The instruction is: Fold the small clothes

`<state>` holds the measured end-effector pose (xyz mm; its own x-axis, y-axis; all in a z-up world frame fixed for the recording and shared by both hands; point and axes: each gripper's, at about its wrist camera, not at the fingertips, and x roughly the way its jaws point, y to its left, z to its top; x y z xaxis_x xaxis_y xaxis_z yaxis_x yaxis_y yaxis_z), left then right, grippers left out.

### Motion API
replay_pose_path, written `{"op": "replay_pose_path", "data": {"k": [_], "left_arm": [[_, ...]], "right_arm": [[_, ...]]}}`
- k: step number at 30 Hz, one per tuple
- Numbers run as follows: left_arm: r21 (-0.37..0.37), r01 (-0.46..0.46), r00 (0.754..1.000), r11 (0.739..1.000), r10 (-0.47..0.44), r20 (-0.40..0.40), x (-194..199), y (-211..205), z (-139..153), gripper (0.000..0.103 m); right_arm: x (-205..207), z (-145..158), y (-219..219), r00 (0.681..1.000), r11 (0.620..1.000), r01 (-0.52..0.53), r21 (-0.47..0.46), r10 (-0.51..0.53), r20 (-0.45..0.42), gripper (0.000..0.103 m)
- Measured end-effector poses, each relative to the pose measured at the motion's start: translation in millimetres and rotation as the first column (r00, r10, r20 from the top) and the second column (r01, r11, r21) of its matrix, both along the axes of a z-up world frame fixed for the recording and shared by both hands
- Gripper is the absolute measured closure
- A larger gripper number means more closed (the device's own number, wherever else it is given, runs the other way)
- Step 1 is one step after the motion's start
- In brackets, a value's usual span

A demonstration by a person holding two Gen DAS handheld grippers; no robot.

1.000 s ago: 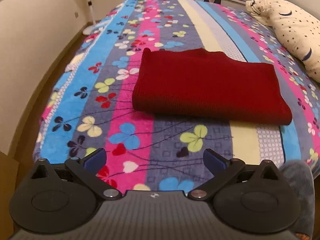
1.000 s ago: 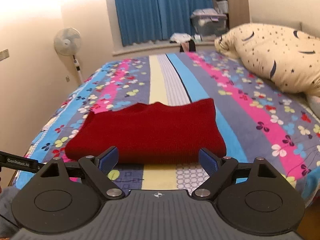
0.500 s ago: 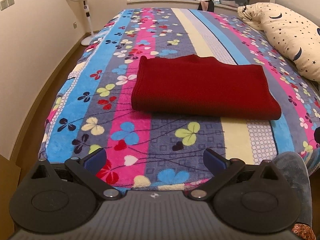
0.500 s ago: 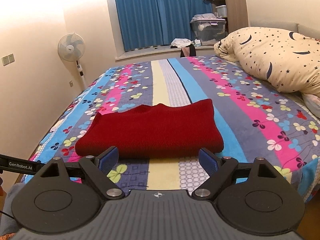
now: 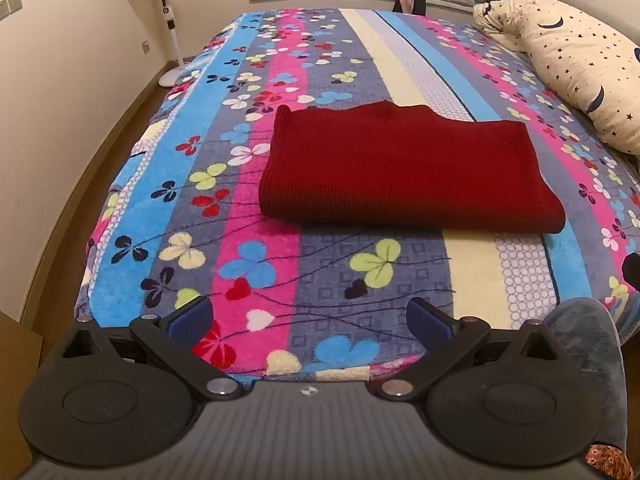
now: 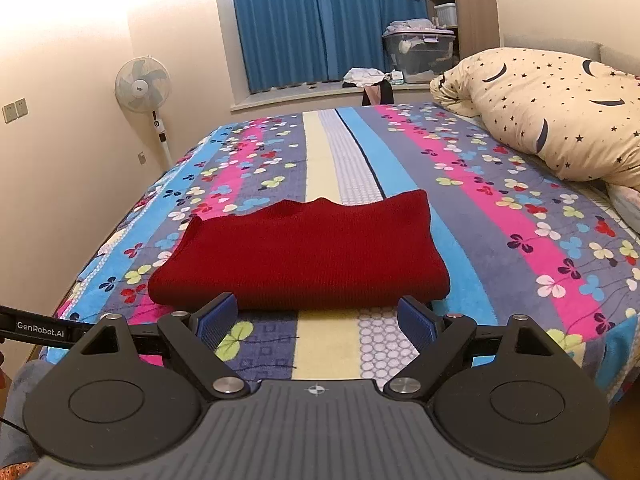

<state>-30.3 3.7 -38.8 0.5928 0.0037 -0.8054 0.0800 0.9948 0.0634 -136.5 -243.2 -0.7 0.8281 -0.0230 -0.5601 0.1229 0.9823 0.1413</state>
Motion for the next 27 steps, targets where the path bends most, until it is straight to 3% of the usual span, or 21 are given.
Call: {"op": "replay_pose_path", "data": {"k": [23, 27], "left_arm": [[0.017, -0.007, 0.998, 1.0, 0.008, -0.059, 27.0, 0.4, -17.1, 0.0], [0.022, -0.015, 0.997, 1.0, 0.017, -0.079, 36.0, 1.3, -24.3, 0.0]], "right_arm": [[27.4, -20.6, -5.8, 0.997, 0.999, 0.018, 0.031, -0.016, -0.069, 0.015], [38.5, -33.6, -21.5, 0.995, 0.991, 0.059, 0.118, -0.048, -0.092, 0.015]]}}
